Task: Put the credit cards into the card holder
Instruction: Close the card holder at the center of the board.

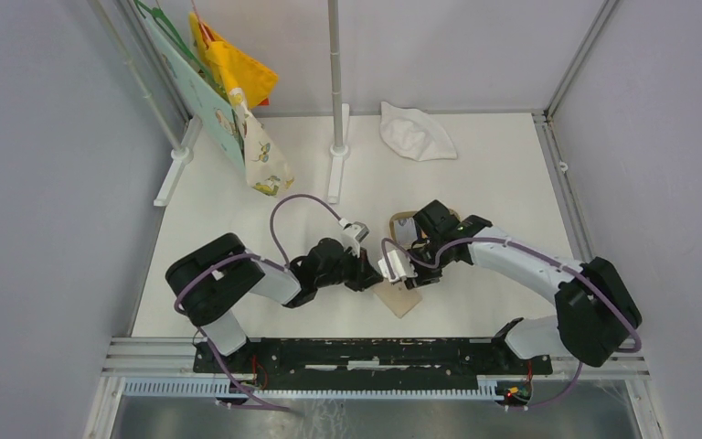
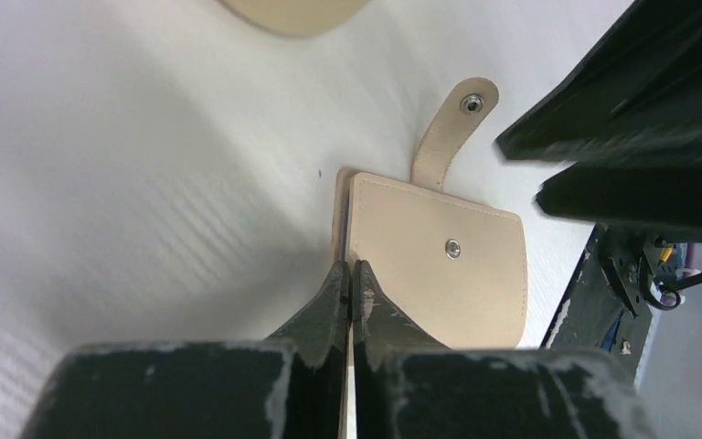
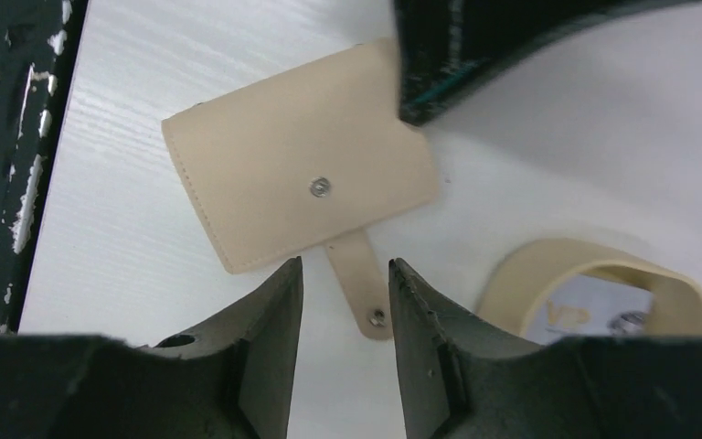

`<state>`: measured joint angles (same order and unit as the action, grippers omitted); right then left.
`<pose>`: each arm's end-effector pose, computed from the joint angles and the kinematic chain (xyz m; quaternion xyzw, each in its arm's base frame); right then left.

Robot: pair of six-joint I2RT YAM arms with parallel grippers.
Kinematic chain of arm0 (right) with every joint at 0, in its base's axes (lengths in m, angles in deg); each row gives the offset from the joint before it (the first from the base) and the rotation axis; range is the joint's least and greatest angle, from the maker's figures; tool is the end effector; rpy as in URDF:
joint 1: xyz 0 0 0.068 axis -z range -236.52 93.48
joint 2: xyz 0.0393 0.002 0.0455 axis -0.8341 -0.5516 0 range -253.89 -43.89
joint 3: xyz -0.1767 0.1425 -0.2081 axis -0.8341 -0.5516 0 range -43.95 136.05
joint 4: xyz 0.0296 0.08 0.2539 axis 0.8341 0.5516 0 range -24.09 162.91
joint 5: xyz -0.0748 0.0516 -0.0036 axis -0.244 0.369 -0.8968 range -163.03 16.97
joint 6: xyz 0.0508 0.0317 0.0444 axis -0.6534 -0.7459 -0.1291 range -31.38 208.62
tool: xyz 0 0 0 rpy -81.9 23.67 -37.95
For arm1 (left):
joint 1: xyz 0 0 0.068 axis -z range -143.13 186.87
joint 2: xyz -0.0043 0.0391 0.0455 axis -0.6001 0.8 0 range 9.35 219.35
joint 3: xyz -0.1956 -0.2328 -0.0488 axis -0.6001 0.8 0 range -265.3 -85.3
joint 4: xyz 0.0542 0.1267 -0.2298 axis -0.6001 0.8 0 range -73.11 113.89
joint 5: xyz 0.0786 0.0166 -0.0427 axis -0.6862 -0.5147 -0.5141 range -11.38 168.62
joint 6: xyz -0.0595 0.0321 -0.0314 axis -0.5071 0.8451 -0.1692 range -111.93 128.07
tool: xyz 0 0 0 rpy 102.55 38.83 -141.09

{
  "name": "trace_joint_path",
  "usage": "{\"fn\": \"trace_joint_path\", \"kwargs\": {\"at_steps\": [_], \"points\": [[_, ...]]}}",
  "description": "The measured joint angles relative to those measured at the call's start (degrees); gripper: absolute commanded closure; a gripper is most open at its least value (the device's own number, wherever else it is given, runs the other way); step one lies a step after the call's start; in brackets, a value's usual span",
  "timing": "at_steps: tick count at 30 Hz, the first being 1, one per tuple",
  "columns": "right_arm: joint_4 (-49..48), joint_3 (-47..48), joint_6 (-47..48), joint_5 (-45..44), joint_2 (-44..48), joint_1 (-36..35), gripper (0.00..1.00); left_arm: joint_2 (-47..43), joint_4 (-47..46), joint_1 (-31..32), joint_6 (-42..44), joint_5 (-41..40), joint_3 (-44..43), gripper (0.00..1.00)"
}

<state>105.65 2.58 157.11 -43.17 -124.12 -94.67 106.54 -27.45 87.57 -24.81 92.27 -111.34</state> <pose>0.1761 0.1779 0.1965 -0.7890 0.5415 0.2097 0.2009 0.1888 -0.2541 0.1315 0.1925 0.8259 -0.4221 0.3204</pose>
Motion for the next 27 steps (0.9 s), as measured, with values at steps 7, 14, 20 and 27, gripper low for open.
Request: {"fn": "trace_joint_path", "kwargs": {"at_steps": [7,14,20,27], "points": [[-4.7,1.1,-7.3,4.2,12.3,5.5,0.02,-3.8,-1.0,4.7,-3.9,-8.1,4.2,0.98],[-8.6,1.2,-15.8,12.5,11.1,7.4,0.02,-6.4,-1.0,7.3,-5.1,-13.8,5.8,0.98],[-8.9,2.6,-19.3,16.2,3.7,8.8,0.02,-8.4,-1.0,7.8,-5.2,-16.9,7.0,0.98],[-17.2,-7.1,-30.8,18.9,11.0,16.0,0.03,-9.0,-1.3,9.3,-6.0,-20.1,8.2,0.98]]}}
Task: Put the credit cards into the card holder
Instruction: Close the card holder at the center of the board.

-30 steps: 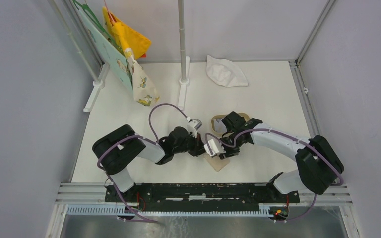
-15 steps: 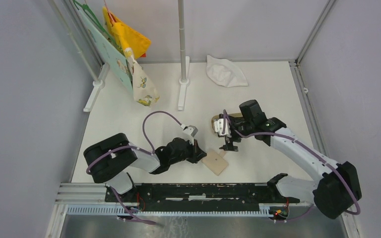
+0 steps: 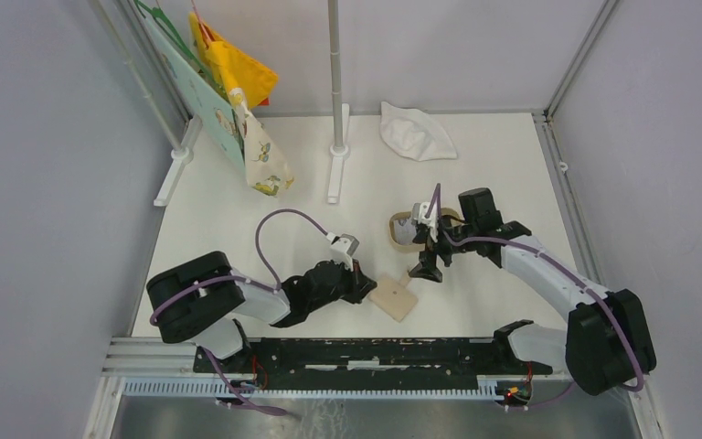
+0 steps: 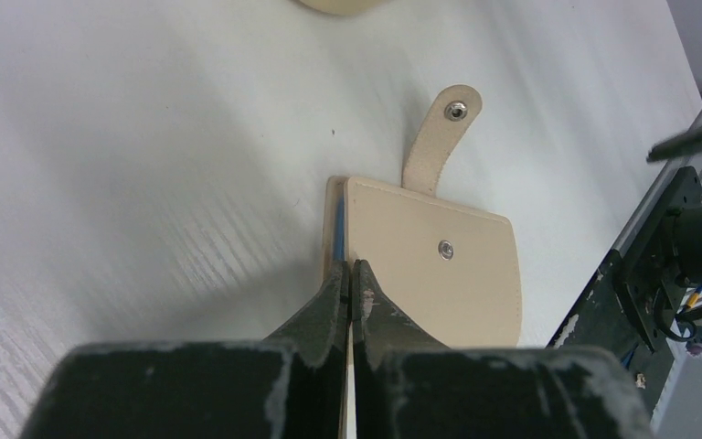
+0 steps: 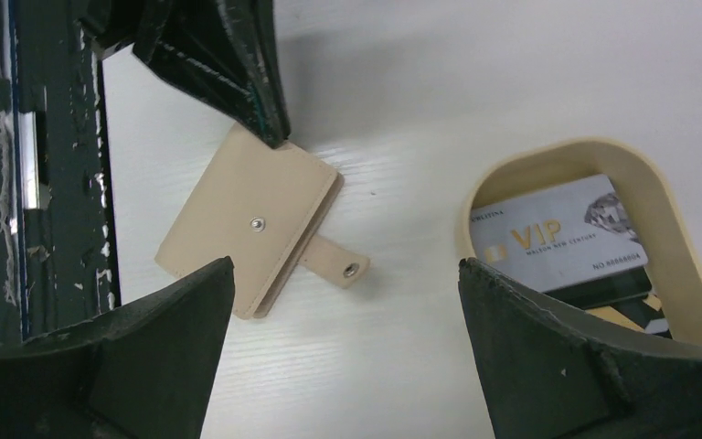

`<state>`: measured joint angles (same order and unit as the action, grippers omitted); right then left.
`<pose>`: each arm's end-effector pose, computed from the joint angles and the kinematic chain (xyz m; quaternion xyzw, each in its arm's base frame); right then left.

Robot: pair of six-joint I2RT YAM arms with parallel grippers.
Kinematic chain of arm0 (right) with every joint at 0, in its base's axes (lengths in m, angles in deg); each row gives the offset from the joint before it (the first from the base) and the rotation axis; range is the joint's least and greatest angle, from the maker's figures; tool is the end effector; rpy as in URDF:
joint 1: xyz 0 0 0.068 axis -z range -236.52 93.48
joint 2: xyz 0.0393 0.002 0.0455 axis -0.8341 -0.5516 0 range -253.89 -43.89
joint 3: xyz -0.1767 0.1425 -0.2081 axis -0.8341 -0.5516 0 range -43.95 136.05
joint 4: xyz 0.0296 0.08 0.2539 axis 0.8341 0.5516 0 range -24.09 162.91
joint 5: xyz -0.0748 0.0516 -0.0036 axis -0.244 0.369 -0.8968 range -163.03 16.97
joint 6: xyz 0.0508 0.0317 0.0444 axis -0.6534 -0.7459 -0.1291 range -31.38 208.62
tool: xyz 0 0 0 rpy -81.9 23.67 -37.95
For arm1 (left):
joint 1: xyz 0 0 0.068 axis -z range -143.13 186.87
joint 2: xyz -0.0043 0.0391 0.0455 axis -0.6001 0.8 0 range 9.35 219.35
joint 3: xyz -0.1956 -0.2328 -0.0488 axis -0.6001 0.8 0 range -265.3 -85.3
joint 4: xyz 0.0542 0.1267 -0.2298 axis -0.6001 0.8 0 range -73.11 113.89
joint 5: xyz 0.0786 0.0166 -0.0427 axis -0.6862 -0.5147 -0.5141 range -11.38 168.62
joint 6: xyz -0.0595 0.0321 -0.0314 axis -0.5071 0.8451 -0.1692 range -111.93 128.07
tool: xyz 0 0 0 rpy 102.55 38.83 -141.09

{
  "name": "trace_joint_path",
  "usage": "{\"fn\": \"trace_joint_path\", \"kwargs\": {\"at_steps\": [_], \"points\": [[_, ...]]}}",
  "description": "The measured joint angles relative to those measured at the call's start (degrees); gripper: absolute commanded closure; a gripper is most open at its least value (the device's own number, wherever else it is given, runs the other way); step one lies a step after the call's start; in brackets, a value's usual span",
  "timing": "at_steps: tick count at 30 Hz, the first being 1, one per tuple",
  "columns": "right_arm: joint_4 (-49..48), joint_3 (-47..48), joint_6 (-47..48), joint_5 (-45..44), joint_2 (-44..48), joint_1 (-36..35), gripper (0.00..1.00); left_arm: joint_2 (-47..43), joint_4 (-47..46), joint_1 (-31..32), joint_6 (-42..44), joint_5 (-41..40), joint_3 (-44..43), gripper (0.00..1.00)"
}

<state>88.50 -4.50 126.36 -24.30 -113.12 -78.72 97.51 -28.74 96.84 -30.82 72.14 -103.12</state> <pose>0.1973 0.1313 0.2298 -0.5460 0.6806 0.3472 0.3438 0.1439 -0.2350 0.1396 0.1238 0.8321 -0.3781 0.3864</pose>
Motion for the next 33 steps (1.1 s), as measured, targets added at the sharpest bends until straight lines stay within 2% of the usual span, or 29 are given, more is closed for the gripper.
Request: {"fn": "trace_joint_path", "kwargs": {"at_steps": [4,9,13,21,33], "points": [[-1.2,0.0,-3.0,0.2,-1.2,3.0,0.14,0.3,-0.7,2.0,-0.6,-2.2,0.0,0.98],[-1.0,0.2,-5.5,-3.1,-2.3,3.1,0.38,1.4,-1.3,3.2,-1.4,-4.0,0.0,0.98],[-0.6,1.6,-6.8,-6.3,-4.0,3.1,0.51,1.6,-1.5,3.6,-1.9,-5.0,0.0,0.98],[0.8,2.6,-8.9,-7.8,-9.5,2.2,0.51,2.3,-1.7,4.2,-2.0,-6.2,-0.1,0.98],[2.2,2.9,-11.6,-8.3,-11.9,0.5,0.55,2.4,-1.5,5.1,-2.0,-7.2,-0.6,0.98]]}}
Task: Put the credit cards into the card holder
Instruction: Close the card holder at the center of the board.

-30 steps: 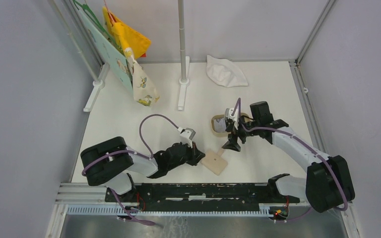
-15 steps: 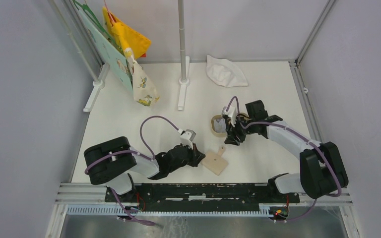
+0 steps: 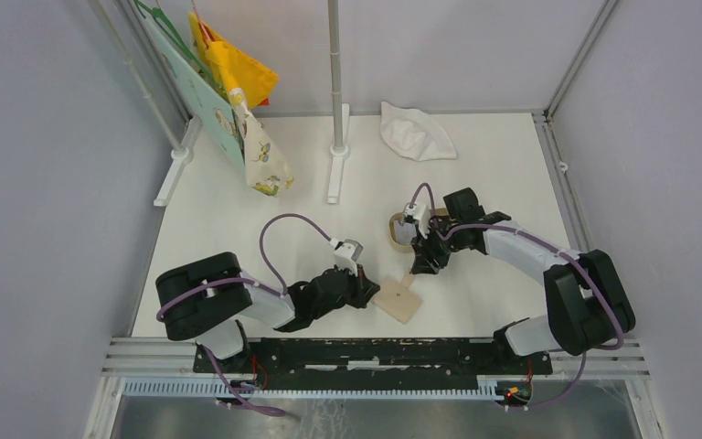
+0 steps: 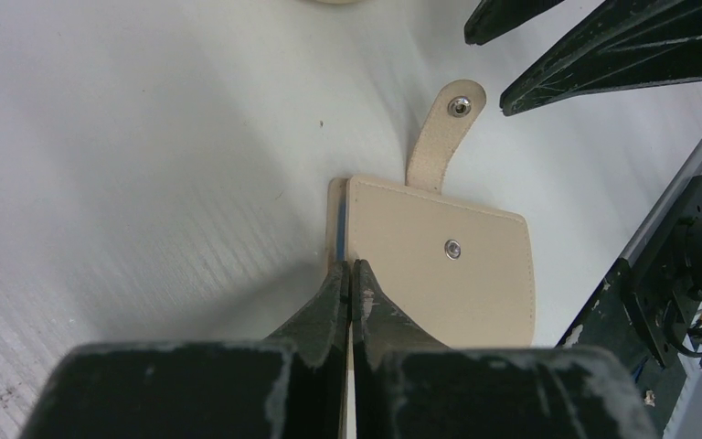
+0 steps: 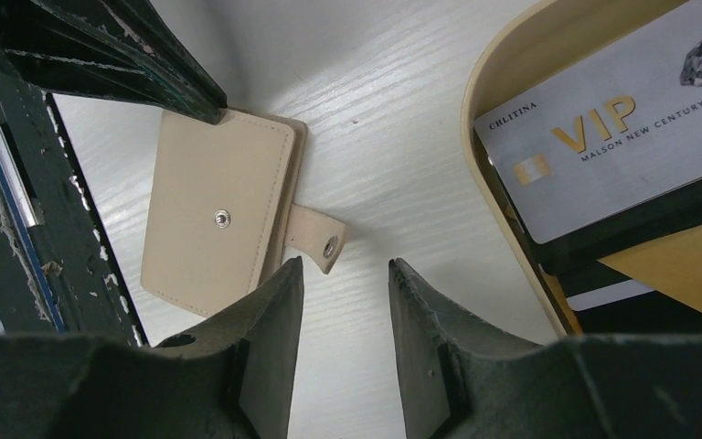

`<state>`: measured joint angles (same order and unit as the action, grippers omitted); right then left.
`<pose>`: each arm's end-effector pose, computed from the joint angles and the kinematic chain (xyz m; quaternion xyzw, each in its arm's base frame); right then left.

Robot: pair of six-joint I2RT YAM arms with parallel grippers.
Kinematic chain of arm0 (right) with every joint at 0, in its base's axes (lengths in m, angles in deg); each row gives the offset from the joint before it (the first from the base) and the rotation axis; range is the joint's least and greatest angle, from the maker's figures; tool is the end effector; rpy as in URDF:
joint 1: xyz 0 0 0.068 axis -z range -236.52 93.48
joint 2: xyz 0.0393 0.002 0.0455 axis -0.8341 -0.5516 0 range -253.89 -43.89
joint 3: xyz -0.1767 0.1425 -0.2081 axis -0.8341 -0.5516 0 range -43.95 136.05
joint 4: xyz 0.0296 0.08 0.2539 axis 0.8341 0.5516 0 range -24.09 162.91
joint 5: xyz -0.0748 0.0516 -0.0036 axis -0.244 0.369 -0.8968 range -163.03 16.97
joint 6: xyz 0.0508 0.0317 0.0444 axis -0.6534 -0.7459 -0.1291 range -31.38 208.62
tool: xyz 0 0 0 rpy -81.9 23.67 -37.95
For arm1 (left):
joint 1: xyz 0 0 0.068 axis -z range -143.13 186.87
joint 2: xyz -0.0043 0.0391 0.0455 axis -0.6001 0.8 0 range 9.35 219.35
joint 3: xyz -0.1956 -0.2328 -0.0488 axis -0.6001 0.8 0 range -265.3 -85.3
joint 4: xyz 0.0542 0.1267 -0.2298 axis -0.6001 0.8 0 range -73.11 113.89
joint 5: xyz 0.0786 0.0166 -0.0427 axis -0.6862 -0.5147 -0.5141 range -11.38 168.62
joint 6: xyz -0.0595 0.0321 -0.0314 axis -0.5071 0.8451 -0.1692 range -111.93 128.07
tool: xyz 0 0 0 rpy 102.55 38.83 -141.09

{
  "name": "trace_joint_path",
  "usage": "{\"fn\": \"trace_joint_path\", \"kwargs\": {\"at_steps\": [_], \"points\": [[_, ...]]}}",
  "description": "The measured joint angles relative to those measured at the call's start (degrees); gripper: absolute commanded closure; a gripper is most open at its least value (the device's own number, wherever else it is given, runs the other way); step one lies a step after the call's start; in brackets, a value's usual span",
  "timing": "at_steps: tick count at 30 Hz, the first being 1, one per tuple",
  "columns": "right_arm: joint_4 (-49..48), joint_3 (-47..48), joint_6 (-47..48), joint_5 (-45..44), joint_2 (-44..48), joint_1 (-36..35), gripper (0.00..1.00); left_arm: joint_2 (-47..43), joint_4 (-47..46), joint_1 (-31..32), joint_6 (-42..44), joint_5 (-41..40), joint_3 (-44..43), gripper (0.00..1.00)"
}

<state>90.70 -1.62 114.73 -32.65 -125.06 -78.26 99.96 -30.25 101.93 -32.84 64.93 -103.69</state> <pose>0.2281 0.1346 0.1899 -0.4425 0.8034 0.3276 0.2267 0.1312 -0.2472 0.1350 0.1127 0.8326 -0.3649 0.4011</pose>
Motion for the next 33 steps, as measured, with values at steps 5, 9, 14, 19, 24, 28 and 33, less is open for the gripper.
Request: {"fn": "trace_joint_path", "kwargs": {"at_steps": [5,9,14,19,24,28,33], "points": [[-0.1,0.0,-1.4,0.0,-1.6,-0.4,0.67,0.0,0.3,0.3,0.0,-0.3,-0.5,0.98],[0.1,0.3,-2.1,-0.1,-2.5,-0.7,0.77,0.2,0.7,0.5,0.0,-0.5,-0.7,0.98],[0.1,0.9,-2.4,0.0,-2.5,-0.8,0.85,0.2,0.8,0.7,0.0,-1.1,-0.7,0.98],[0.2,1.0,-2.5,0.1,-2.5,-0.8,0.81,0.2,0.9,0.9,0.0,-1.3,-0.7,0.98],[0.4,1.1,-2.5,0.2,-2.9,-0.8,0.79,0.2,1.2,1.0,0.0,-1.4,-0.9,0.98],[0.8,1.5,-2.5,0.3,-3.2,-0.9,0.81,0.2,1.2,1.1,0.0,-1.7,-0.9,0.98],[1.3,1.6,-2.5,0.3,-3.3,-1.2,0.83,0.2,1.4,1.3,0.0,-2.1,-1.0,0.98]]}}
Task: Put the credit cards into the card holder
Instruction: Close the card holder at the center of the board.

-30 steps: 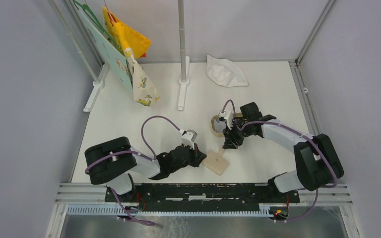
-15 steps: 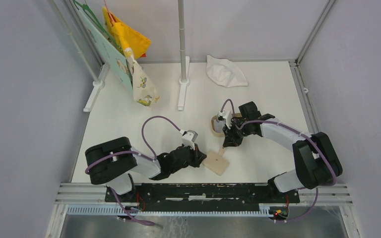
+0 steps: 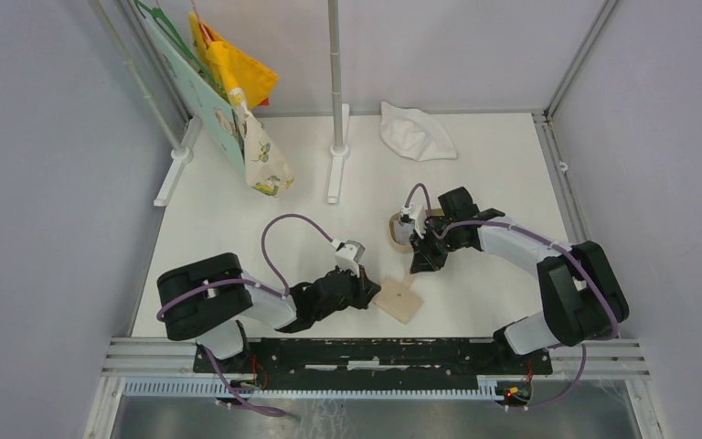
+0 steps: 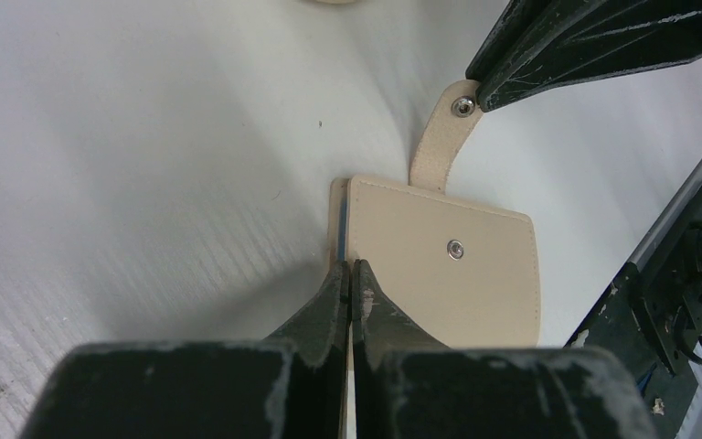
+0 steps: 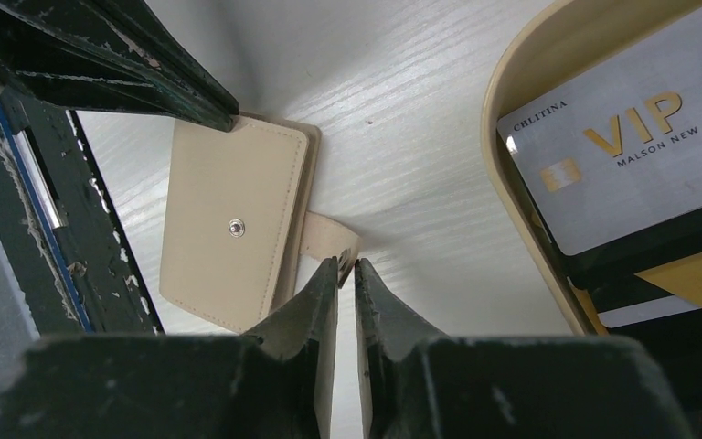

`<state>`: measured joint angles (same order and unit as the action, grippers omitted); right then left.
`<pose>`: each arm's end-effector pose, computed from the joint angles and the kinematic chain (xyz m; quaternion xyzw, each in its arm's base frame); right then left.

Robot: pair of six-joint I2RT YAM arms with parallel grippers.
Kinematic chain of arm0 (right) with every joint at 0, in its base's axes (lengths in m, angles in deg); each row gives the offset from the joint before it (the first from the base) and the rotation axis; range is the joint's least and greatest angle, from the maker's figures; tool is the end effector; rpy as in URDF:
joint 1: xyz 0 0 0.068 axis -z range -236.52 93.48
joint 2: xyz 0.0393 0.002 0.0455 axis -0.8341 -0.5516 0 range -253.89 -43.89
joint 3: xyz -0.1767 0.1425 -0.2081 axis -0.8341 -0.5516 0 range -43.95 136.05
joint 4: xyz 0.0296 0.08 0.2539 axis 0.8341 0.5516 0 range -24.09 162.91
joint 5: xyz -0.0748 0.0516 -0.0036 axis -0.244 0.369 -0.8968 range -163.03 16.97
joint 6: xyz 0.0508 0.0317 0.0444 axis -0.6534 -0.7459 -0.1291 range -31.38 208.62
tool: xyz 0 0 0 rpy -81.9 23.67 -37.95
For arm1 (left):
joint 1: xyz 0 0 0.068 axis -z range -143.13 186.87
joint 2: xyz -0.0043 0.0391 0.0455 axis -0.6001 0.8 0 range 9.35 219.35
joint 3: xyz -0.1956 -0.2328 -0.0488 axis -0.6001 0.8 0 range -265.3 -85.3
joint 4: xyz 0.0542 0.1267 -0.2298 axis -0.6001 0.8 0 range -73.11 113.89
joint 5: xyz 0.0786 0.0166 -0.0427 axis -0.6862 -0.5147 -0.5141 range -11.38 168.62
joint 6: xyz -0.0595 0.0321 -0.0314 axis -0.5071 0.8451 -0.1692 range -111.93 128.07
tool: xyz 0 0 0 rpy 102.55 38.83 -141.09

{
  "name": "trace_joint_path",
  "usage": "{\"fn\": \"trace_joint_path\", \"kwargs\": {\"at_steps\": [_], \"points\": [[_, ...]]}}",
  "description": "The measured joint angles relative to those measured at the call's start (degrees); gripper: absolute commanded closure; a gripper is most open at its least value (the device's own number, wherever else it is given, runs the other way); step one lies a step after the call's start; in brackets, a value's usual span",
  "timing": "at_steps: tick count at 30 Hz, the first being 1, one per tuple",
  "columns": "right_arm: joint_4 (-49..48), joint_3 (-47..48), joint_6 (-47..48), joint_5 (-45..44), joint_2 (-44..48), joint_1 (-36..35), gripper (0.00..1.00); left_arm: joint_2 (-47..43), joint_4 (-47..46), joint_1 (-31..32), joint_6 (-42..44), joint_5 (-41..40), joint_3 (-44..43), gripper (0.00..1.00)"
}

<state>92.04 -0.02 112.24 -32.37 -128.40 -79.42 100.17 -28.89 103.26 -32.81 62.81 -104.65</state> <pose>0.2324 0.1425 0.1824 -0.4271 0.8161 0.3391 0.1913 0.1287 -0.2519 0.1357 0.1138 0.8340 -0.3554 0.4063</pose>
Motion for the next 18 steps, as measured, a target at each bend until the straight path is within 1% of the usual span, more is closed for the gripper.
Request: {"fn": "trace_joint_path", "kwargs": {"at_steps": [6,8,10,11,13,14,16,18], "points": [[0.6,0.3,0.0,0.0,-0.7,-0.4,0.86,0.0,0.1,0.3,0.0,-0.6,0.0,0.98],[0.8,0.4,0.1,0.0,-0.8,-0.5,0.91,0.0,0.2,0.3,0.0,-0.7,-0.1,0.98],[1.0,0.5,0.2,0.0,-0.8,-0.6,0.98,0.0,0.3,0.4,0.0,-0.7,-0.2,0.98],[1.2,0.6,0.2,0.0,-0.8,-0.6,1.0,0.0,0.3,0.4,0.0,-0.7,-0.2,0.98],[1.6,0.9,0.4,0.0,-0.8,-0.6,1.0,0.0,0.5,0.5,0.0,-0.8,-0.3,0.96],[1.6,1.0,0.5,0.0,-0.8,-0.6,1.0,0.0,0.5,0.5,0.0,-0.8,-0.3,0.92],[1.8,1.1,0.6,0.0,-0.8,-0.6,1.0,-0.2,0.8,0.6,0.0,-0.9,-0.3,0.78],[1.8,1.1,0.8,0.0,-0.8,-0.6,1.0,-0.9,1.6,0.6,0.1,-0.8,-0.3,0.67]]}}
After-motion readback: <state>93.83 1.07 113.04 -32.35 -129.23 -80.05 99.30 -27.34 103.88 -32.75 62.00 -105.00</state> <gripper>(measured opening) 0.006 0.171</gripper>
